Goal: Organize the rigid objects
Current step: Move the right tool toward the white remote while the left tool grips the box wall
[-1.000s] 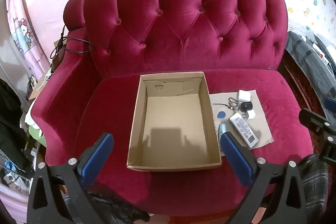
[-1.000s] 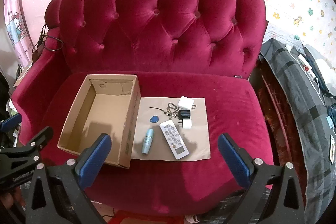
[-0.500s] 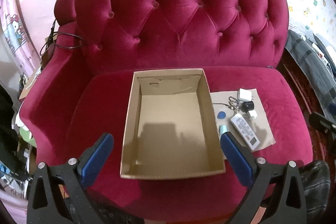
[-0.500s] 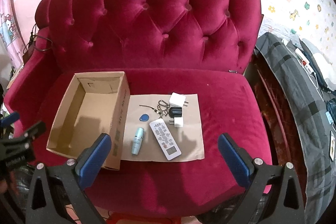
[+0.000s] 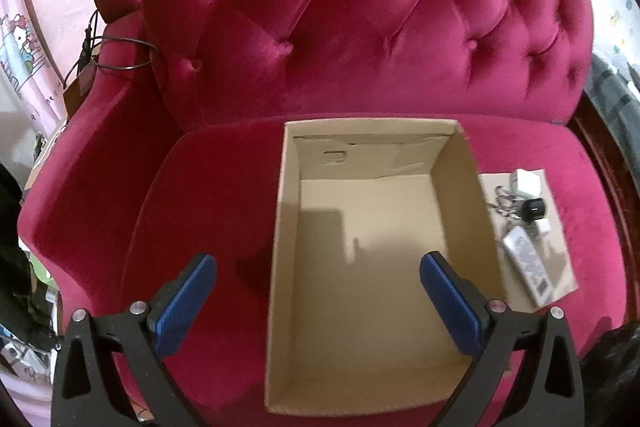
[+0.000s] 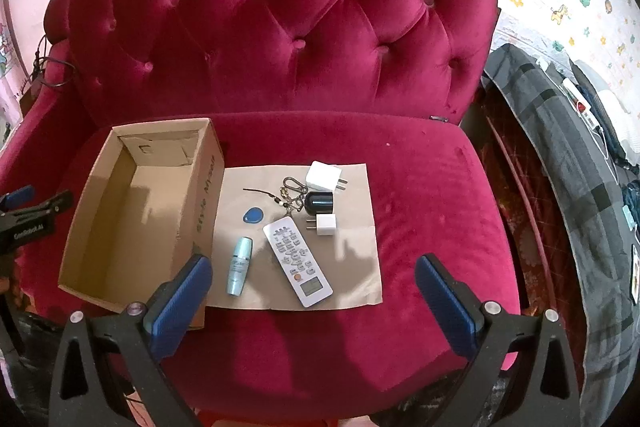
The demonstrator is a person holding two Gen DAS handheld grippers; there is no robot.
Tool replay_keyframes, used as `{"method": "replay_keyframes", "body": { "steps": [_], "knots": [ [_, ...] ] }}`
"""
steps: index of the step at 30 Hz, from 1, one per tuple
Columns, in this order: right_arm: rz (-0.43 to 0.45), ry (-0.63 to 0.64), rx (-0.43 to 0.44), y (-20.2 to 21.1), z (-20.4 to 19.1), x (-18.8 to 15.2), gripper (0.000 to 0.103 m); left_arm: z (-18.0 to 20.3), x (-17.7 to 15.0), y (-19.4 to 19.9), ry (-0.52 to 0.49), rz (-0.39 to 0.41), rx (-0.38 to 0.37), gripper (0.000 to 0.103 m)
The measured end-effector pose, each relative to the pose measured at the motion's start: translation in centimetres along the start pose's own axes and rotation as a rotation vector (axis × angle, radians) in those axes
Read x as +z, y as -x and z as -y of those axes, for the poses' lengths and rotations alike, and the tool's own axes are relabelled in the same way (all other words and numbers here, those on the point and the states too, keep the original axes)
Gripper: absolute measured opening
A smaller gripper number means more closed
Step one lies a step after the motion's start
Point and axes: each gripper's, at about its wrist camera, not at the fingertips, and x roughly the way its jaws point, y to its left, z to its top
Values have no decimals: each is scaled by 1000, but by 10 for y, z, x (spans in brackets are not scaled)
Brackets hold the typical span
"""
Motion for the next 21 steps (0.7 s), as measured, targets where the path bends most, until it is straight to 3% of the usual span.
{"method": "replay_keyframes", "body": {
  "steps": [18, 21],
  "knots": [
    [-70, 13, -37, -57, -2, -6, 103, -39, -6, -108, 9, -93, -11, 103],
    [-84, 24, -44, -63, -5, -7, 103, -44, -9, -117, 24, -116, -31, 98]
  ]
}}
